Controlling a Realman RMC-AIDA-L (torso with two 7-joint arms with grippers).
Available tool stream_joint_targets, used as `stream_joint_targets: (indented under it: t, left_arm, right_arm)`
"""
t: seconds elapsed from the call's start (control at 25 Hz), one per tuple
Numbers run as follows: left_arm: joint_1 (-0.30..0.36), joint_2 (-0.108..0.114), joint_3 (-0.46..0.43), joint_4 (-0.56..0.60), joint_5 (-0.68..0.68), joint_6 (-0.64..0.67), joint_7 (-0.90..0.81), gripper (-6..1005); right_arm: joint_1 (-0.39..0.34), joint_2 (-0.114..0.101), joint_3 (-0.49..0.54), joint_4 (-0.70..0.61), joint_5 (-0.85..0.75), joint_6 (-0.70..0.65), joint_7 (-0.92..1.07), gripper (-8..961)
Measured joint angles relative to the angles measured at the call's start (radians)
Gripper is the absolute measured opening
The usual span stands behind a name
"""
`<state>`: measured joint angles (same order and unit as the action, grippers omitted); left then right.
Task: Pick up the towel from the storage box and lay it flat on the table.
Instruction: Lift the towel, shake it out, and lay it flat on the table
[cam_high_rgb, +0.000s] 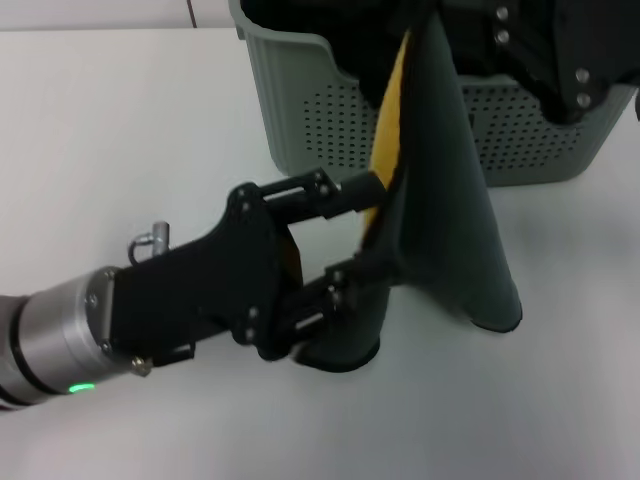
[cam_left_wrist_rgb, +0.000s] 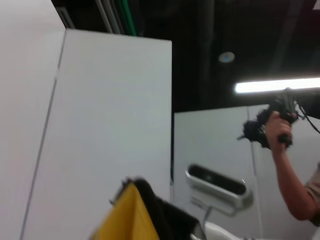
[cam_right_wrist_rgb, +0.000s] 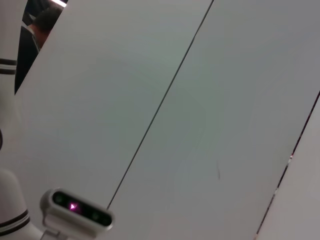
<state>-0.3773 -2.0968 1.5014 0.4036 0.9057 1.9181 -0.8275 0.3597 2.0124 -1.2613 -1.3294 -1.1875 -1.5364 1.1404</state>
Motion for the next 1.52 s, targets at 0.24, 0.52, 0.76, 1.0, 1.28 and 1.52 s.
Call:
stream_joint_targets:
  t: [0.24,0.52,0.76,1.0,1.28,1.52]
  left_arm:
    - [-0.001,-0.002,-0.003,-0.049,0.002,-0.045,0.020,452]
    - [0.002,-0.003,-0.009,-0.154,-0.064,-0.116,0.100,451]
    - [0.024,-0.001,-0.010,-0.186,-0.081,-0.118,0.114,451]
    - [0.039,0.001,-0.012,-0.205,-0.081,-0.123,0.138,450]
    - [0.036,0.001,-0.001,-0.210,-0.063,-0.113,0.139,450]
    - [0.032,-0.009,0.000,-0.211,-0.040,-0.112,0.160,449]
  right_arm:
    - [0.009,0.003,0.004,-0.042,0.012,0.008,0.019,0]
    - [0.002,0.003,0.015,-0.094,0.022,0.010,0.034,-1]
    - [-0.010,0.005,0.051,-0.126,0.029,0.063,0.042,0]
    - [-0.009,0.004,0.095,-0.139,0.029,0.079,0.061,-1]
    - [-0.004,0.005,0.096,-0.145,0.032,0.118,0.067,-1]
    - [0.029,0.010,0.040,-0.141,0.037,0.210,0.066,0]
